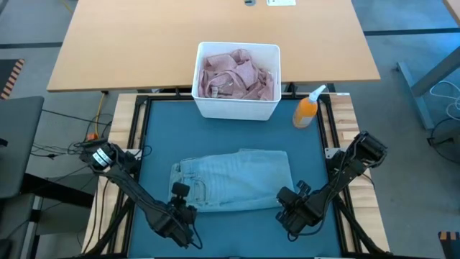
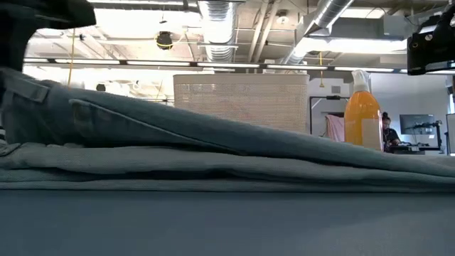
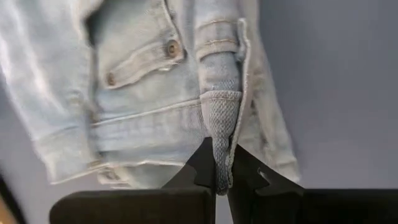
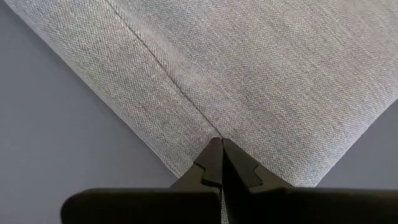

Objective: Fold Laundry from Bin
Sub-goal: Fold the blue pants

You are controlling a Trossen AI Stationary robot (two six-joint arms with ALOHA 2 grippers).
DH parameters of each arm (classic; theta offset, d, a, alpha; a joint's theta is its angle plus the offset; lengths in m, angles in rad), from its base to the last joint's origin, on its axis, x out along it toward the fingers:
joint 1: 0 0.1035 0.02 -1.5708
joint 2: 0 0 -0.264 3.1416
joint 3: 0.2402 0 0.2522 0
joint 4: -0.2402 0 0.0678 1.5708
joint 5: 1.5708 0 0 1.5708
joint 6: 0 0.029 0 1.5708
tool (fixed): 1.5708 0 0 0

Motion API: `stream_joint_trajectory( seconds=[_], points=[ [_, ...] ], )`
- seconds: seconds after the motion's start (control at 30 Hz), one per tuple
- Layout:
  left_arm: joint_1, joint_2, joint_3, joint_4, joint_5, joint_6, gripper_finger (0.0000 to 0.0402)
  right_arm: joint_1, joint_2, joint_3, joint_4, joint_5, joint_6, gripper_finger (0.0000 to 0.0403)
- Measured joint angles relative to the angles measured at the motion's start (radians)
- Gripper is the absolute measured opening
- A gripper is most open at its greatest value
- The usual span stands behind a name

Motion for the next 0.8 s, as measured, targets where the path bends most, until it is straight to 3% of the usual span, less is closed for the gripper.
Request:
stream_joint_trajectory(
  seconds=[0.17, 0.33, 0.57, 0.8],
  points=[
    [-0.019, 0.0, -0.056, 0.048, 0.082, -0.037, 0.0002, 0.0, 0.0, 0.001, 0.003, 0.0, -0.001, 0.002],
    [-0.023, 0.0, -0.138, 0.137, 0.099, -0.079, 0.0001, 0.0, 0.0, 0.001, 0.002, 0.0, -0.002, 0.002],
    [-0.023, 0.0, -0.105, 0.095, 0.092, -0.054, 0.0001, 0.001, 0.0, 0.015, -0.022, 0.013, -0.016, 0.002],
    [-0.008, 0.0, -0.073, 0.053, 0.102, -0.036, 0.0001, 0.018, -0.008, 0.152, -0.09, 0.114, -0.073, 0.0019]
  ],
)
